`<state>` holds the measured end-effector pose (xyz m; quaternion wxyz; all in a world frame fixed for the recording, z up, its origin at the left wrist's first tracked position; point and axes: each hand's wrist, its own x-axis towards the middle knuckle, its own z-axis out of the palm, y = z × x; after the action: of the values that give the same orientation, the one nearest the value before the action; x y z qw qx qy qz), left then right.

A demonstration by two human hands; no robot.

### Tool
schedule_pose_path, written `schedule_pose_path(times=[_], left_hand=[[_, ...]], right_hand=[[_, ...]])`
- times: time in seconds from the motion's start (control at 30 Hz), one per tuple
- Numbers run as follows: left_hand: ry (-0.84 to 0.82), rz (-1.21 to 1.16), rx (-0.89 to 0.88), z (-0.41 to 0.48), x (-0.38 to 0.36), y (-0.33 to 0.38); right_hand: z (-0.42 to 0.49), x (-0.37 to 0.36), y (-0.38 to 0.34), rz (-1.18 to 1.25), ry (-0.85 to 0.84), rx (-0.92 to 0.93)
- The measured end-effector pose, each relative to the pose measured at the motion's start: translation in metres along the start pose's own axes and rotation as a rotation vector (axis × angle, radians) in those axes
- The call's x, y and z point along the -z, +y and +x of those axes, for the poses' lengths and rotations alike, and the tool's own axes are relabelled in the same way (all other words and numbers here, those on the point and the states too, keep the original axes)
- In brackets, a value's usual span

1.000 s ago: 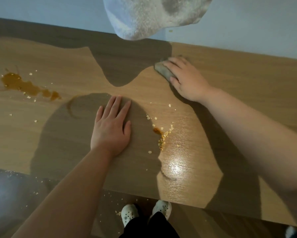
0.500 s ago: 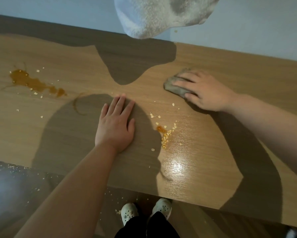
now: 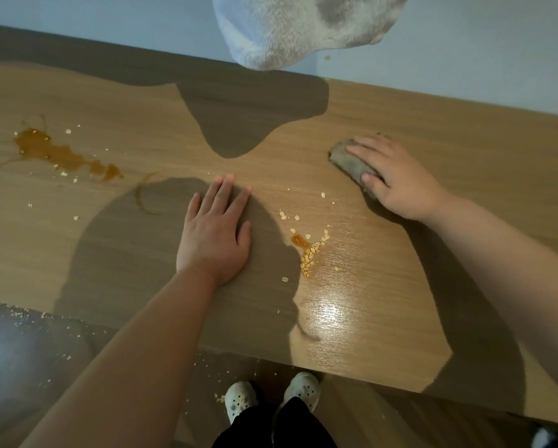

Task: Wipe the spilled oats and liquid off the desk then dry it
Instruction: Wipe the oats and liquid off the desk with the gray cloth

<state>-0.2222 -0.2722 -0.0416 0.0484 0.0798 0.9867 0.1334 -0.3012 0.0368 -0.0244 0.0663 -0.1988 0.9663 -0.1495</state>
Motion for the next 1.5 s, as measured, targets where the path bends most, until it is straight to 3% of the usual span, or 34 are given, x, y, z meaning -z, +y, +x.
schedule_pose_path(times=[0.07,0.1,0.2,0.27,0.47,0.67,0.73,0.87,1.0,1.07,1.27,1.5], left_hand=[[0.001,0.010,-0.004,0.000,0.000,0.000],[0.004,0.013,-0.005,0.000,0.000,0.000],[0.003,0.022,-0.010,0.001,0.000,-0.001],[-0.002,0.025,-0.011,0.001,0.000,-0.001],[0.003,0.027,-0.015,0.001,-0.001,-0.001],[0.009,0.032,-0.022,0.001,-0.002,-0.002],[0.010,0.026,-0.019,0.001,-0.001,-0.001],[0.003,0.005,-0.001,0.001,-0.001,-0.001],[-0.007,0.005,0.005,0.001,-0.001,0.001],[0.019,-0.003,-0.011,0.001,-0.002,0.002],[0.026,-0.122,-0.061,0.000,0.003,-0.005],[-0.133,-0.003,-0.352,-0.028,0.013,-0.033]], right_hand=[[0.000,-0.008,-0.019,0.039,0.100,-0.094],[-0.003,-0.015,-0.035,0.031,0.124,-0.048],[-0.023,-0.031,-0.071,0.001,-0.007,0.220],[-0.024,-0.025,-0.065,0.008,-0.080,0.289],[0.030,-0.013,-0.034,0.081,0.058,0.031],[0.016,-0.018,-0.063,0.005,-0.174,0.389],[0.022,-0.011,-0.036,0.010,-0.098,0.258],[0.011,-0.008,-0.019,0.121,0.174,-0.200],[-0.038,-0.023,-0.062,0.013,-0.029,0.024],[-0.063,-0.020,-0.050,-0.021,-0.075,0.029],[-0.094,-0.032,-0.045,0.002,0.260,-0.569],[-0.104,-0.053,-0.102,-0.005,0.288,-0.714]])
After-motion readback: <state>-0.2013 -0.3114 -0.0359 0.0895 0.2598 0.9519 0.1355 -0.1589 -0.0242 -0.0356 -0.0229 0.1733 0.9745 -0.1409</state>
